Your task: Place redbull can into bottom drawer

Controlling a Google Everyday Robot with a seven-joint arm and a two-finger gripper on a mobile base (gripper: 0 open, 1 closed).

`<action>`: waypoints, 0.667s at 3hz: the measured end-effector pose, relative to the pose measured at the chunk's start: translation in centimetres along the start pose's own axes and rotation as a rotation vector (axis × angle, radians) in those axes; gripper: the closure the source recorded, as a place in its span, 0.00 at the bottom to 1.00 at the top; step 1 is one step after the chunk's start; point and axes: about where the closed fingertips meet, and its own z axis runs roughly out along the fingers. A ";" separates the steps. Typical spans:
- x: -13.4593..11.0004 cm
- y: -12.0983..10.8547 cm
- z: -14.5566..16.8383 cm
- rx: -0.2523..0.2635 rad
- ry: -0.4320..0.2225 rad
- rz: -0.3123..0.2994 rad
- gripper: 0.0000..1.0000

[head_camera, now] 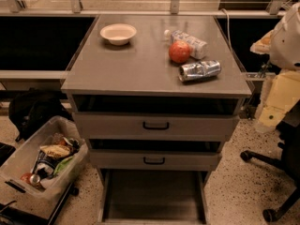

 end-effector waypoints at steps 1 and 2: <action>0.0 0.0 0.0 0.000 0.000 0.000 0.00; 0.4 -6.4 5.8 -0.025 -0.046 -0.018 0.00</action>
Offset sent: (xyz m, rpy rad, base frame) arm 0.2466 -0.0462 -0.0802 0.0801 -0.0821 0.1523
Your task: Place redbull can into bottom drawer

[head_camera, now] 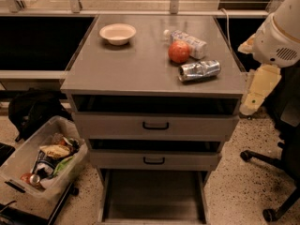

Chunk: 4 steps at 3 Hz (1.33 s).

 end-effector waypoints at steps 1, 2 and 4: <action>0.0 0.0 0.1 -0.001 0.000 0.000 0.00; -0.2 -2.8 -0.8 0.080 -0.016 -0.009 0.00; -0.9 -12.2 -0.4 0.172 -0.162 -0.068 0.00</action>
Offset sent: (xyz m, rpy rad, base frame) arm 0.0594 -0.0191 0.0374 -0.0053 -0.1984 -0.0224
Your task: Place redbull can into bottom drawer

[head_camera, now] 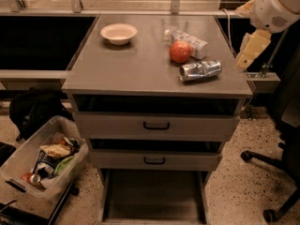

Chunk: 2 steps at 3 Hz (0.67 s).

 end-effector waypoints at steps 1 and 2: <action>-0.9 -1.4 5.4 -0.118 -0.094 -0.009 0.00; -1.2 -2.4 9.6 -0.189 -0.170 0.006 0.00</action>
Offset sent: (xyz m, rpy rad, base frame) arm 0.1571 0.0050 0.0282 0.2651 -0.0033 0.1760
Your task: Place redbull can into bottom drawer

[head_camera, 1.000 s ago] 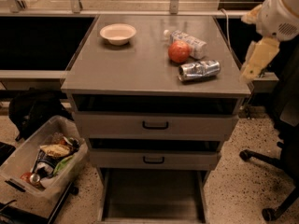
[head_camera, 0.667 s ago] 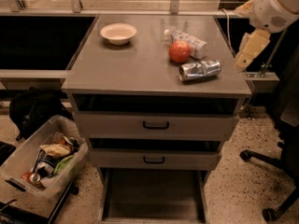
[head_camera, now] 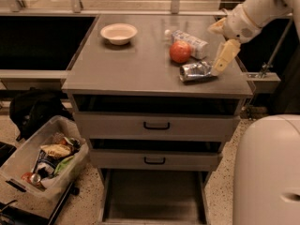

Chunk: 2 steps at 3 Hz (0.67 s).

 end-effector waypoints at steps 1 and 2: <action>-1.3 -2.1 -0.3 0.044 -0.061 -0.016 0.00; -2.1 -3.1 -1.4 0.090 -0.077 -0.033 0.00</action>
Offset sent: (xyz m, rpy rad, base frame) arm 0.0171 0.0054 0.0114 0.0478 -0.0456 0.0058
